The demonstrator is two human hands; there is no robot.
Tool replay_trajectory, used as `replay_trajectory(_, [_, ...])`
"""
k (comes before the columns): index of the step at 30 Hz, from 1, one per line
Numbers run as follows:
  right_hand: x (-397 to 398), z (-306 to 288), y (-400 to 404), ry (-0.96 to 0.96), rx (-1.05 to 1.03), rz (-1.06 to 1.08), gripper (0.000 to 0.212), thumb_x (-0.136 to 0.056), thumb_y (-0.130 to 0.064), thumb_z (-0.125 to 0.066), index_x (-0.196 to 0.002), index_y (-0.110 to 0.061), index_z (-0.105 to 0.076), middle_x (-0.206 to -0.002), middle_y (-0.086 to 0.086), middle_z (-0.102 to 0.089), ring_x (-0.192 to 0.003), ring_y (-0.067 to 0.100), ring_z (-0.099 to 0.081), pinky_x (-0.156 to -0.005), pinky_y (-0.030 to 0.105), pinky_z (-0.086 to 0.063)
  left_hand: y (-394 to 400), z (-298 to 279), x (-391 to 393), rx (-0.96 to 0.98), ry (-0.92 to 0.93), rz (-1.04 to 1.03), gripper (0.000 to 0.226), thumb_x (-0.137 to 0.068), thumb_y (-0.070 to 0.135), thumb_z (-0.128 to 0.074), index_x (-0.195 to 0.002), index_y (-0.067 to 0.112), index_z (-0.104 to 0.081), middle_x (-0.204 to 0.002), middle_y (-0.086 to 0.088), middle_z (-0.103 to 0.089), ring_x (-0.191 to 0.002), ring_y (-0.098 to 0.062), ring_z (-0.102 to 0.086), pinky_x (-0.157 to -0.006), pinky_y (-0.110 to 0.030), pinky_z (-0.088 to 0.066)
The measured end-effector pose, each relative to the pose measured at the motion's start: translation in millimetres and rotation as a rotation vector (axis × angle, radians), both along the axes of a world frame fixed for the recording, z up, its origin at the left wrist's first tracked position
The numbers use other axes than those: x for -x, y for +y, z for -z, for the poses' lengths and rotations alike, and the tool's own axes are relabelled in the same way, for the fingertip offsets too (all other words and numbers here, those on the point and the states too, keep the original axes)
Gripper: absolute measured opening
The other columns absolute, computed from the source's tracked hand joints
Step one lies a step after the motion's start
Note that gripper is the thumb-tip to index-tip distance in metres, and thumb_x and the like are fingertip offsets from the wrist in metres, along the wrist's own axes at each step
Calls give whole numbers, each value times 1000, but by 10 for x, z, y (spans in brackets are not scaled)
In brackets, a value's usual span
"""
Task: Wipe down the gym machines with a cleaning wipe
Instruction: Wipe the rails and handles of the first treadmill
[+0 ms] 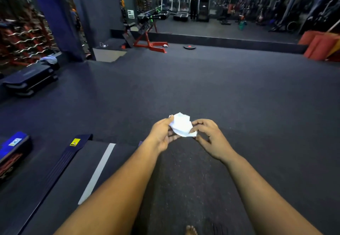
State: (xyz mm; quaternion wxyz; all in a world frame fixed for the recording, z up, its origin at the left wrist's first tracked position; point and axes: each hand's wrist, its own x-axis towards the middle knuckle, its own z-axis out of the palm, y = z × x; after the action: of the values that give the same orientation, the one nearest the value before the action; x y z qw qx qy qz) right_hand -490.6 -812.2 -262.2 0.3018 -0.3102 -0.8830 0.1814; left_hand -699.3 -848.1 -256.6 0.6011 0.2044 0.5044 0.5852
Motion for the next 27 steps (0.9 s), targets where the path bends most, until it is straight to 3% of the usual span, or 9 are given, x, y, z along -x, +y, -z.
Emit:
replay_trajectory(2, [38, 5, 361, -114, 47, -90, 23, -91, -15, -72, -108, -31, -72, -135, -9, -53, -131, 5, -41, -105, 8, -24, 322, 39, 138, -35, 78, -15, 29, -106, 32, -53, -112, 8, -68, -98, -10, -77, -84, -22, -76, -76, -37, -62])
replay_trajectory(4, [130, -21, 729, -161, 208, -172, 24, -87, -28, -79, -109, -35, -72, -138, -16, -52, -132, -1, -41, -104, 9, -29, 645, 90, 246, -73, 190, -28, 28, -107, 33, -52, -104, 11, -68, -97, -8, -78, -87, -22, -75, -82, -39, -60])
replay_trajectory(7, [387, -36, 1270, 132, 500, -146, 40, -81, -49, -80, -111, -27, -67, -122, -15, -64, -118, 5, -58, -97, 26, -47, 1130, 167, 372, -121, 362, -119, 25, -105, 32, -57, -100, 9, -67, -96, -13, -75, -85, -23, -71, -71, -37, -60])
replay_trajectory(9, [651, -17, 1641, 214, 659, -97, 51, -84, -56, -74, -123, -28, -56, -121, -9, -64, -111, 13, -63, -91, 33, -53, 1435, 195, 470, -129, 448, -187, 24, -102, 32, -61, -102, 9, -69, -97, -14, -74, -86, -22, -69, -72, -38, -58])
replay_trajectory(12, [1065, 44, 2090, 132, 807, -124, 56, -89, -41, -75, -137, -28, -50, -118, -5, -69, -102, 14, -69, -80, 30, -56, 1773, 182, 620, -124, 486, -279, 20, -98, 32, -68, -99, 13, -70, -90, -5, -75, -84, -15, -67, -76, -37, -55])
replay_trajectory(15, [1465, 18, 2495, 166, 794, -141, 20, -93, -25, -73, -107, -10, -69, -92, 8, -76, -81, 16, -71, -68, 33, -53, 2031, 166, 842, -101, 510, -369, 17, -94, 28, -74, -95, 12, -70, -86, -3, -73, -82, -15, -65, -74, -35, -53])
replay_trajectory(17, [1746, -23, 2710, 235, 860, -160, 16, -95, -19, -71, -95, -3, -70, -85, 15, -74, -73, 18, -68, -66, 36, -53, 2127, 176, 1060, -94, 488, -403, 21, -91, 28, -77, -97, 9, -70, -90, -8, -74, -83, -16, -65, -75, -37, -52])
replay_trajectory(22, [2437, -90, 3173, 346, 1084, -247, 18, -95, -21, -70, -83, -8, -67, -86, 19, -72, -77, 27, -68, -67, 37, -56, 2253, 234, 1681, -97, 365, -318, 31, -83, 7, -81, -112, 4, -70, -100, -10, -76, -87, -19, -72, -70, -29, -58])
replay_trajectory(27, [3131, -98, 3493, 309, 995, -315, 21, -97, -26, -68, -83, -11, -66, -84, 11, -70, -79, 24, -66, -73, 41, -56, 2287, 406, 2275, -6, 408, -384, 20, -86, -4, -76, -101, 9, -73, -86, -5, -73, -71, -13, -63, -56, -23, -50])
